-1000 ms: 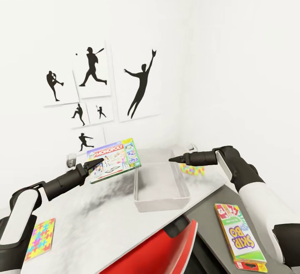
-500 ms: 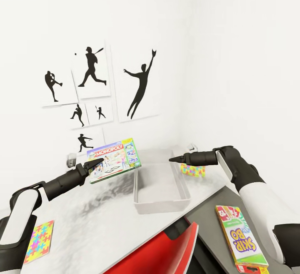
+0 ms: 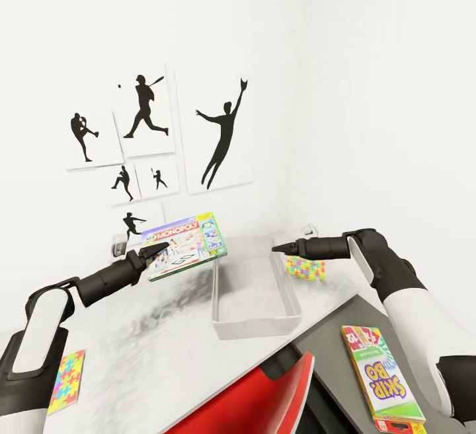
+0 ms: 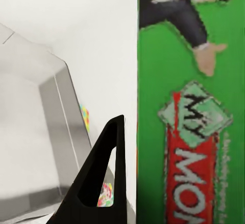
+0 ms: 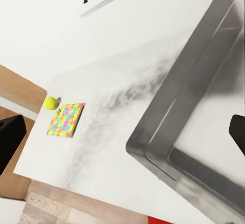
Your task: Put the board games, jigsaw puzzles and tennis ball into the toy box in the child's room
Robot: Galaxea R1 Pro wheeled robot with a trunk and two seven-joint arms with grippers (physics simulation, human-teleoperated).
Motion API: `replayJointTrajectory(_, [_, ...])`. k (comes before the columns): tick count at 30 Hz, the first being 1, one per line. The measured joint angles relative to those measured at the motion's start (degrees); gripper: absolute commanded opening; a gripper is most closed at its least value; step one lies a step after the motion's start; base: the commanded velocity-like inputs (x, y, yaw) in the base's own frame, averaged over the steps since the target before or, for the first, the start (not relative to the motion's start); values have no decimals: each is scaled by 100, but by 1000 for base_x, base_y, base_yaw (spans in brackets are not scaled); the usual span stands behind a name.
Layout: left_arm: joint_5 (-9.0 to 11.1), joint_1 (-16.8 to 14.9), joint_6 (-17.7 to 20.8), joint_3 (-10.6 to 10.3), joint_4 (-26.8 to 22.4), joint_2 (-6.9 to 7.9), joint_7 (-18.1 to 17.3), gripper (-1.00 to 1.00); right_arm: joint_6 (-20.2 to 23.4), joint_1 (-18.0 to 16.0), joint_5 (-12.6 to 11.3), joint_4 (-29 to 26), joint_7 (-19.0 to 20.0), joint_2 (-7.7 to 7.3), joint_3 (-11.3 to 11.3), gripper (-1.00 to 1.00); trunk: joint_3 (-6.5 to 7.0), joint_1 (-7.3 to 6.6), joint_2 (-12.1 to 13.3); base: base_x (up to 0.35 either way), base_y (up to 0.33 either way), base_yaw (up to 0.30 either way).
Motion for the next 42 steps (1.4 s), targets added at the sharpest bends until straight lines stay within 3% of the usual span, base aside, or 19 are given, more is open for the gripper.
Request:
replayJointTrajectory(4, [35, -353, 33, 7, 24, -36, 448, -100, 63, 0, 1, -16, 0, -54, -146, 100, 2, 0, 0, 0, 0, -10])
replayJointTrajectory(10, [29, -812, 46, 6, 275, -61, 760, -100, 103, 0, 1, -21, 5, -100, -222, 100, 3, 0, 1, 0, 0, -4])
replayJointTrajectory(13, [-2, -1240, 48, 3, 721, -85, 978, -100, 121, 0, 1, -23, 8, -125, -248, 100, 4, 0, 1, 0, 0, -2])
replayJointTrajectory(14, [14, -1246, 48, 2, 726, -85, 981, -100, 121, 0, 1, -23, 8, -125, -248, 100, 4, 0, 1, 0, 0, -1])
replayJointTrajectory(20, [-51, -2126, 51, -91, 1775, -211, 1510, -100, 216, 0, 5, -76, 15, -165, -267, 100, 4, 0, 1, 0, 0, 0])
replayJointTrajectory(21, [-41, -2132, 51, -93, 1781, -212, 1515, -100, 218, 0, 4, -77, 15, -165, -267, 100, 4, 0, 1, 0, 0, 0])
replayJointTrajectory(26, [-46, -2663, 34, -382, 2424, -342, 1997, -100, 509, 3, 2, -209, 18, -251, -269, 100, 4, 0, 1, 0, 0, 0])
replayJointTrajectory(31, [-72, -3265, -22, -643, 3353, -575, 2347, -100, 577, 57, 0, -443, 19, -358, -271, 100, 4, 0, 1, 0, 0, -63])
replayJointTrajectory(32, [-69, -3270, -23, -643, 3360, -576, 2349, -100, 577, 57, 1, -445, 20, -358, -271, 100, 4, 0, 1, 0, 0, -135])
replayJointTrajectory(36, [-138, -3655, -128, -732, 4153, -775, 2439, -100, 577, 102, 0, -591, 20, -393, -271, 100, 4, 0, 1, 0, 0, -187])
replayJointTrajectory(42, [-319, -3816, -405, -793, 4689, -895, 2445, -100, 577, 131, -6, -676, 20, -414, -273, 100, 4, 0, 1, 0, 0, -256])
